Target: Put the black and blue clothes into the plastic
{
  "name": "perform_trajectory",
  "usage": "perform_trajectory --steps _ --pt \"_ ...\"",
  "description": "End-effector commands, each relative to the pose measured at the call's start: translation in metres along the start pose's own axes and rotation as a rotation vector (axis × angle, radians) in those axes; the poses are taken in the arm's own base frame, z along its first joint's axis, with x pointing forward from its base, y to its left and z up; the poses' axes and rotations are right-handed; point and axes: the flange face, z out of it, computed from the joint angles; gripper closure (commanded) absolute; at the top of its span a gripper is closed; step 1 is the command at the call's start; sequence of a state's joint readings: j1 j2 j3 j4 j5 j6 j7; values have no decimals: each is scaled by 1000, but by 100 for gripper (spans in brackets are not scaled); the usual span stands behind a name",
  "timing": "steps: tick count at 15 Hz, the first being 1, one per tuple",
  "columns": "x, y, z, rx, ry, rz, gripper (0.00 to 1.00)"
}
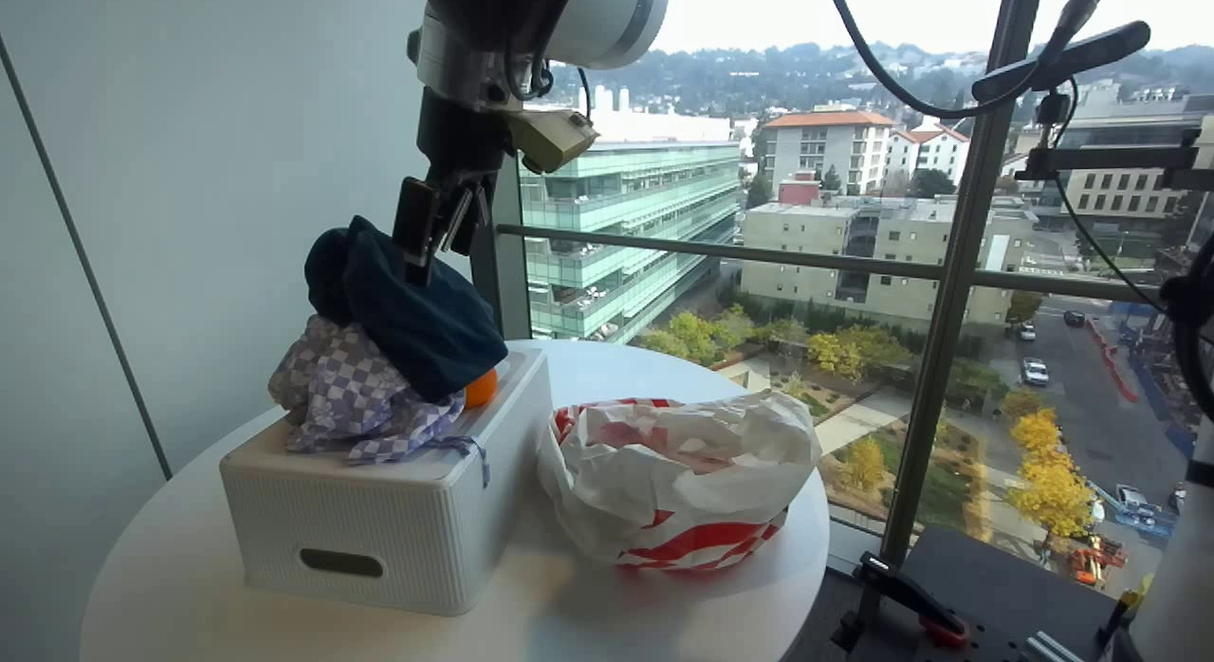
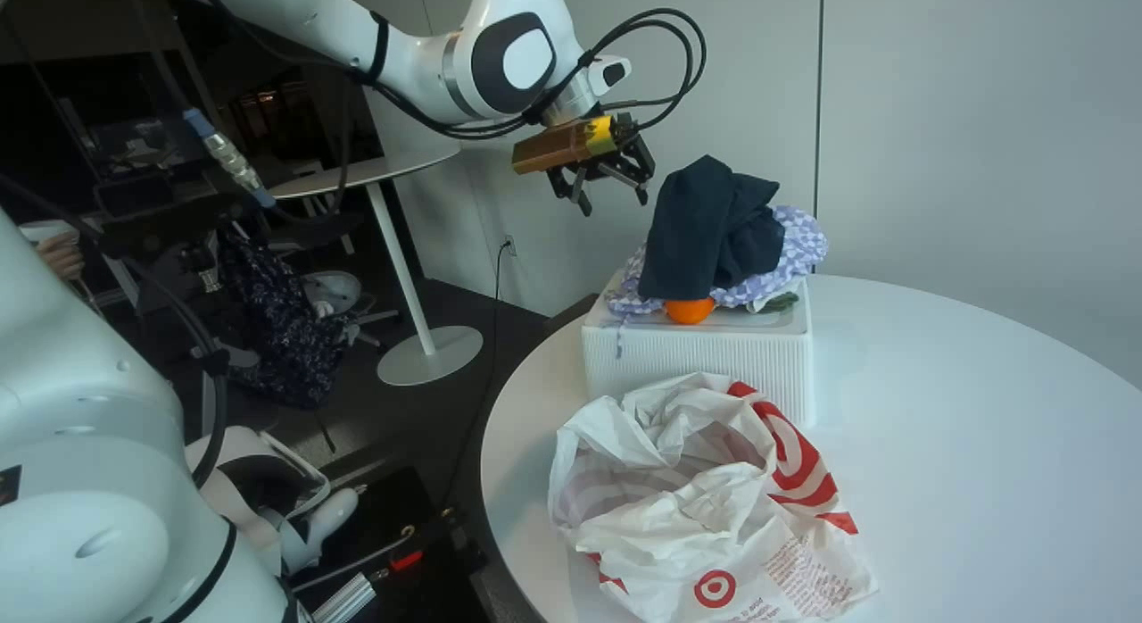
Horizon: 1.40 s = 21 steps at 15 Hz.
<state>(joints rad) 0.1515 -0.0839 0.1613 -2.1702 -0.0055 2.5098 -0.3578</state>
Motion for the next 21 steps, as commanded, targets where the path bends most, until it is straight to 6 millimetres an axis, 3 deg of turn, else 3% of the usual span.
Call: perform_trajectory --steps 1,6,12,15,18,19,21 --pt "51 13 -10 -101 126 43 0" --pt "93 36 10 -161 129 85 0" --pt "126 66 62 -218 108 84 0" --pt "132 82 81 -278 90 53 0" --pt "125 95 100 -290 32 61 0" --pt "120 98 105 -283 10 70 25" --pt "112 95 108 -235 -31 87 34"
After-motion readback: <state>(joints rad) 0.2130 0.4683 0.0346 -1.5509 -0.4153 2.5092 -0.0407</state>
